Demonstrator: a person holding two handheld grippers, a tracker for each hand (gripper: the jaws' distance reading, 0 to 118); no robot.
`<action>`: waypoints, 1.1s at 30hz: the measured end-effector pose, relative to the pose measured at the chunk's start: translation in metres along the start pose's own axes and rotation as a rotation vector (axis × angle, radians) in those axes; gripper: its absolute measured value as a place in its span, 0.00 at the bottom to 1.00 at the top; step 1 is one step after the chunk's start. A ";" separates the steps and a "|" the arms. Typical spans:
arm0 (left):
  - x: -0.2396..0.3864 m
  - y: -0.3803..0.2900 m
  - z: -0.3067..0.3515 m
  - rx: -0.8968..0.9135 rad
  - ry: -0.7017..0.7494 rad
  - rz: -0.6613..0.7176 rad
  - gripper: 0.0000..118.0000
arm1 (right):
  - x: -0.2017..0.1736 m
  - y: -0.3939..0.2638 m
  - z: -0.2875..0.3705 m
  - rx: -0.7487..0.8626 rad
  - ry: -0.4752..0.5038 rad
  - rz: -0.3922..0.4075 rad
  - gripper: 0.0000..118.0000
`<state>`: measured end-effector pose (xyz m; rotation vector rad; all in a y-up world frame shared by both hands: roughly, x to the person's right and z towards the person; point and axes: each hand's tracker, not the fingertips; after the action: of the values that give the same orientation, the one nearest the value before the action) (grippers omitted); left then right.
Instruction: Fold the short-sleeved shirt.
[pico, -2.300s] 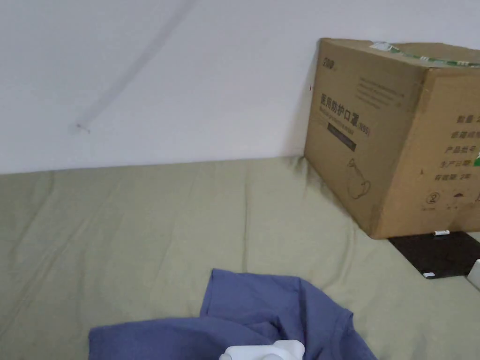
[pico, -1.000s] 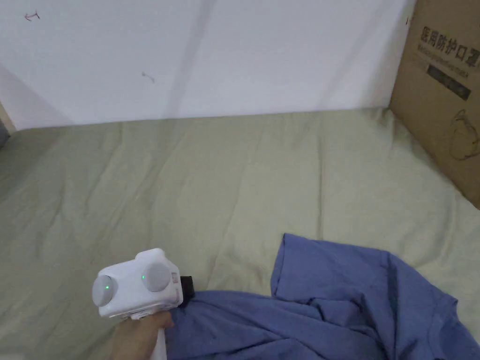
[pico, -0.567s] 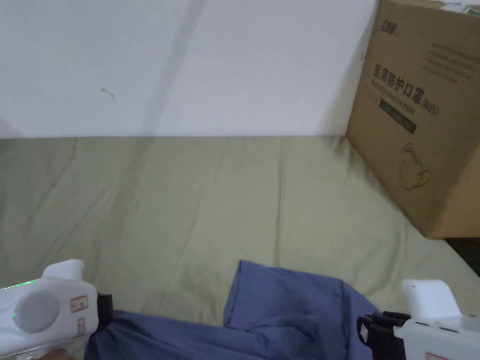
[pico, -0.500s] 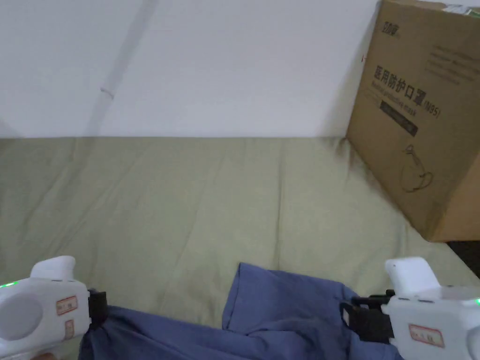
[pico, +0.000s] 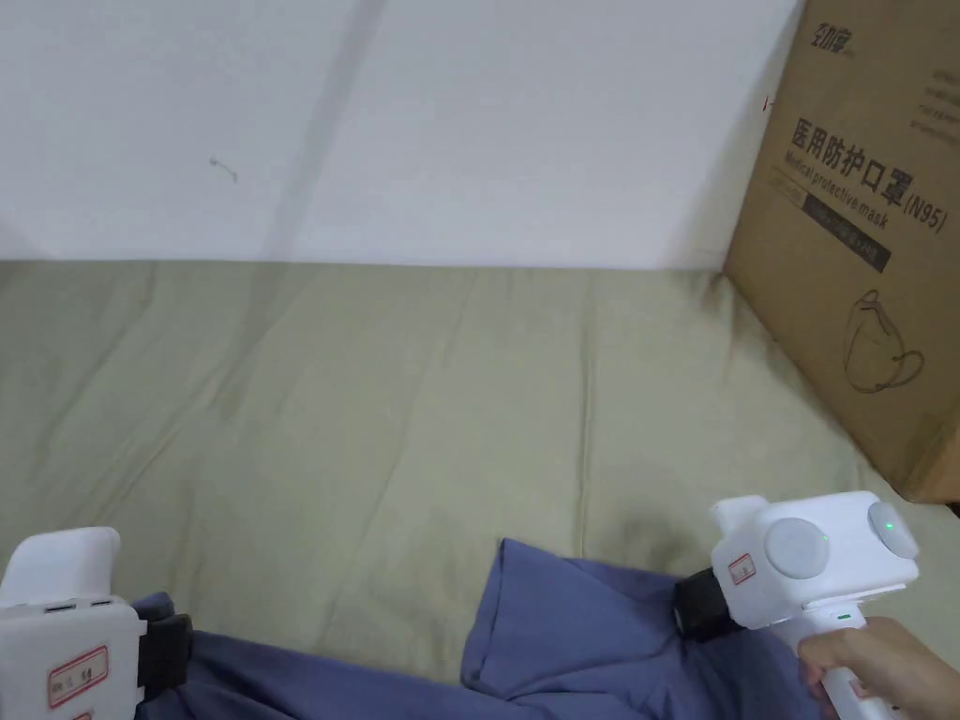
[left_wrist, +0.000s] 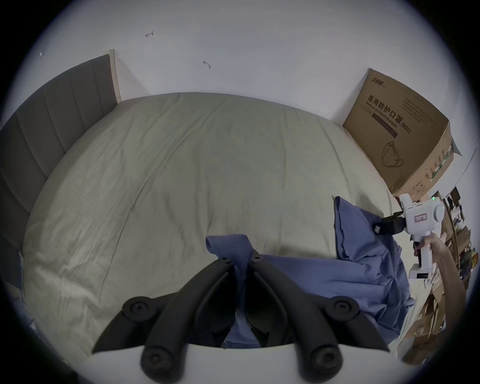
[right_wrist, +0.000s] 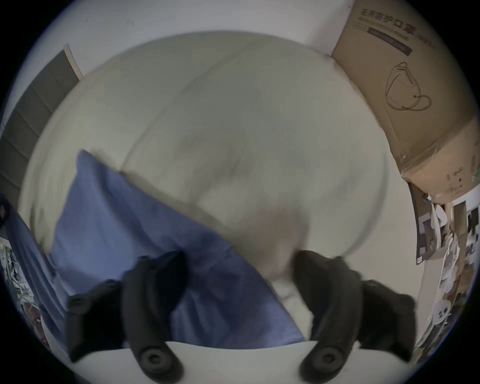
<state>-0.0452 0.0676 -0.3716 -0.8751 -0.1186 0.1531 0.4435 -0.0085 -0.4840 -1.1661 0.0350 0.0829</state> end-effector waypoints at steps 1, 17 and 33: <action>0.000 -0.001 0.004 0.021 -0.015 0.004 0.04 | 0.001 0.000 0.004 0.016 -0.013 -0.027 0.34; -0.022 0.040 0.109 0.162 0.005 0.021 0.04 | 0.033 -0.002 0.197 0.314 0.101 -0.387 0.03; -0.004 0.205 0.279 0.515 0.086 -0.087 0.04 | 0.052 0.057 0.455 0.709 0.249 -0.486 0.03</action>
<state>-0.1124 0.4067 -0.3529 -0.3611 -0.0330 0.0590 0.4835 0.4347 -0.3611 -0.4461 -0.0014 -0.4733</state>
